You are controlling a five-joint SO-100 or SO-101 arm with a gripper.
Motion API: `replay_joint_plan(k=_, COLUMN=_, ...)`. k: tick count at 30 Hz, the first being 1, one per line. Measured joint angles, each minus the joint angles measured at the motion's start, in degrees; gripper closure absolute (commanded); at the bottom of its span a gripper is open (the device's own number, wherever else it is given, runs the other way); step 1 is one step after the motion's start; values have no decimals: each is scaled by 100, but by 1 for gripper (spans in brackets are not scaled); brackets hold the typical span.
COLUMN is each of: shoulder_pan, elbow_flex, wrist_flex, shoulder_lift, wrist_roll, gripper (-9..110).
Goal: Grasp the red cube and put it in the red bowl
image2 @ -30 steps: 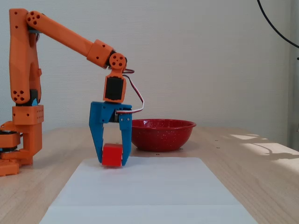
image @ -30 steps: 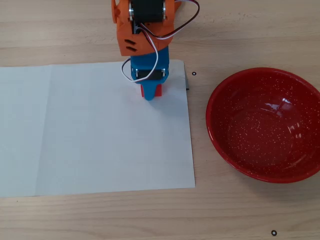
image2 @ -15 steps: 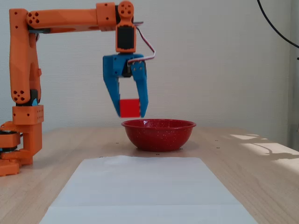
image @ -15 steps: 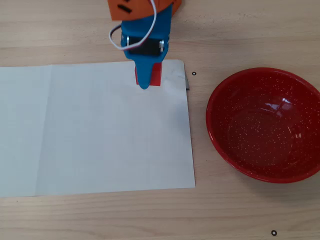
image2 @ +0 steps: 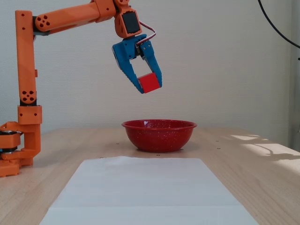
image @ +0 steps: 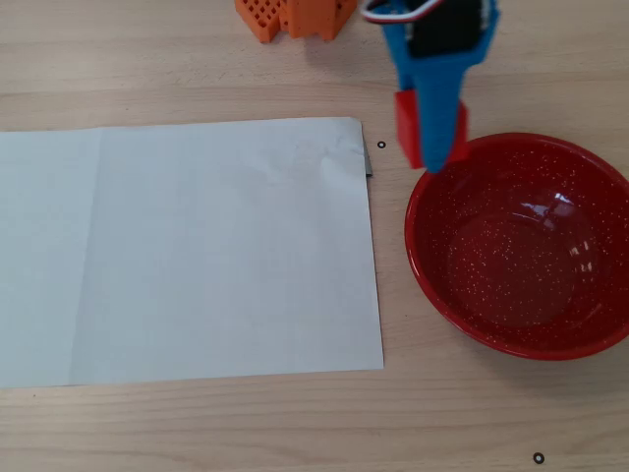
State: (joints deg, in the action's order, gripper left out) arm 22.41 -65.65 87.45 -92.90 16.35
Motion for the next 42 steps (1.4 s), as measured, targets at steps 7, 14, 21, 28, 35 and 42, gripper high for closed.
replay_joint_plan(k=7, shoulder_pan=668, elbow_flex=-141, wrist_flex=-1063, shoulder_lift=9, wrist_roll=237, gripper=101)
replay_joint_plan(k=14, shoulder_pan=976, elbow_flex=-1327, wrist_flex=-2417, shoulder_lift=202, wrist_roll=272, gripper=96)
replay_joint_plan(k=21, shoulder_pan=1063, elbow_flex=-2338, wrist_flex=-3270, shoulder_lift=264, wrist_roll=202, gripper=74)
replay_joint_plan(k=28, shoulder_pan=1134, elbow_flex=-2689, wrist_flex=-3472, shoulder_lift=334, wrist_roll=79, gripper=66)
replay_joint_plan(k=35, shoulder_pan=1143, elbow_flex=-2602, wrist_flex=-2927, shoulder_lift=343, wrist_roll=53, gripper=79)
replay_joint_plan(k=42, shoulder_pan=976, elbow_flex=-1705, wrist_flex=-2109, shoulder_lift=35, wrist_roll=281, gripper=101)
